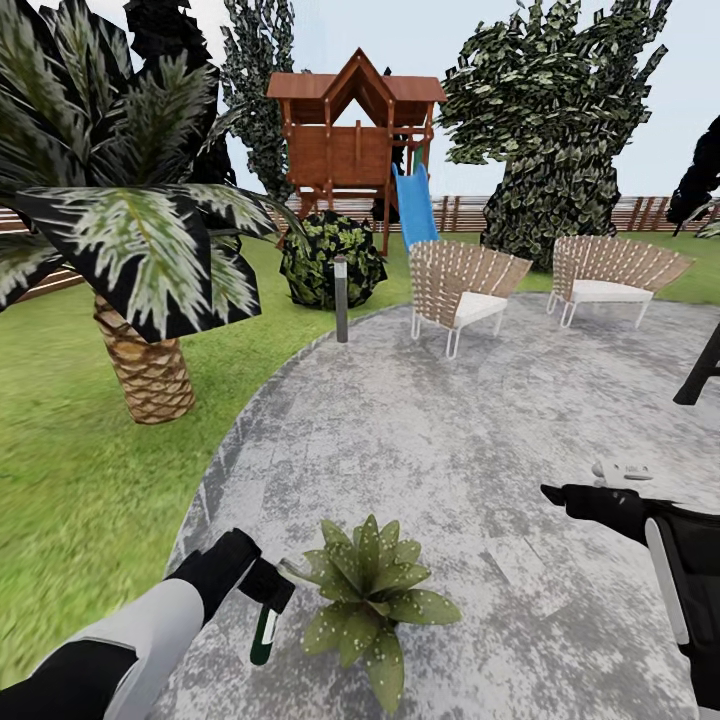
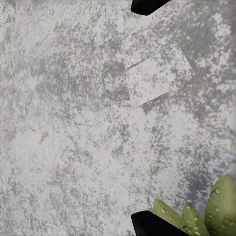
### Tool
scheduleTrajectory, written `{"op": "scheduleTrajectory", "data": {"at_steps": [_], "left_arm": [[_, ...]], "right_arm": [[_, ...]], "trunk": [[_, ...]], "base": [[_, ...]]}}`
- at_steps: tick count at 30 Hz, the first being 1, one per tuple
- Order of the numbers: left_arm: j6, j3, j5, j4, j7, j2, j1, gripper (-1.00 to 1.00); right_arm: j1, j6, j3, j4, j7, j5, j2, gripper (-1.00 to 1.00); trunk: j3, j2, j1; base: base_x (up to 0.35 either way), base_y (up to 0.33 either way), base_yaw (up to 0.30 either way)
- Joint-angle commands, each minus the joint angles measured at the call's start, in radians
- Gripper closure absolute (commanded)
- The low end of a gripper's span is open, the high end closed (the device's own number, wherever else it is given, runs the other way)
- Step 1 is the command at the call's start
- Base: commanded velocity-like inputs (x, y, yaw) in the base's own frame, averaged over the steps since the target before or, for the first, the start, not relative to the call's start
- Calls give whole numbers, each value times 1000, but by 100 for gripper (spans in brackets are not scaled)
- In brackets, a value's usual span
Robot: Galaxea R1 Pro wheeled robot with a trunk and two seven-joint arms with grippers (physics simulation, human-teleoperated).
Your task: Pick up the pesticide atomizer in the garden and spray insectifuge to fully cover both potted plants in the garden.
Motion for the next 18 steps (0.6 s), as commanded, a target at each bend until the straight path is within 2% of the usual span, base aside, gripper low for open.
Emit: {"op": "scheduleTrajectory", "data": {"at_steps": [1, 4, 6, 7, 11, 12, 16, 17, 18], "left_arm": [[3, 2, -10, -3, -6, 1, 0, 100], [-4, 19, -8, -15, -7, 7, 0, 100], [-21, 75, -8, -49, -5, 11, 17, 100], [-46, 108, -9, -104, -6, 14, 57, 100], [-76, 176, -8, -223, -9, 33, 148, 100], [-106, 204, -8, -267, -13, 38, 180, 100], [-162, 259, -6, -342, -20, 42, 245, 100], [-168, 291, -6, -383, -43, 40, 264, 100], [-168, 301, -7, -415, -51, 36, 283, 100]], "right_arm": [[-1, 4, -1, -1, 7, 7, 0, -100], [1, 4, 0, -1, 7, 7, 0, -100], [4, 4, 0, 0, 7, 7, -1, -100], [7, 2, 1, 0, 6, 7, -1, -100], [9, -2, 1, 0, 6, 7, -1, -100], [10, -3, 1, 0, 6, 7, -1, -100], [11, -6, 0, 0, 7, 7, -1, -100], [13, -8, 1, 0, 8, 7, -1, -100], [13, -9, 1, 0, 9, 7, -1, -100]], "trunk": [[-1, 0, 0], [-1, 0, 0], [-1, 0, 0], [-1, 0, 0], [-1, 0, 0], [-1, 0, 0], [-1, 0, 0], [-1, 0, 0], [-1, 0, 0]], "base": [[0, 0, 0], [0, 0, 0], [-12, 0, 0], [-180, 0, 0], [-248, 0, 0], [-101, 0, 0], [-37, 0, 0], [-7, 0, 0], [-4, 0, 0]]}}
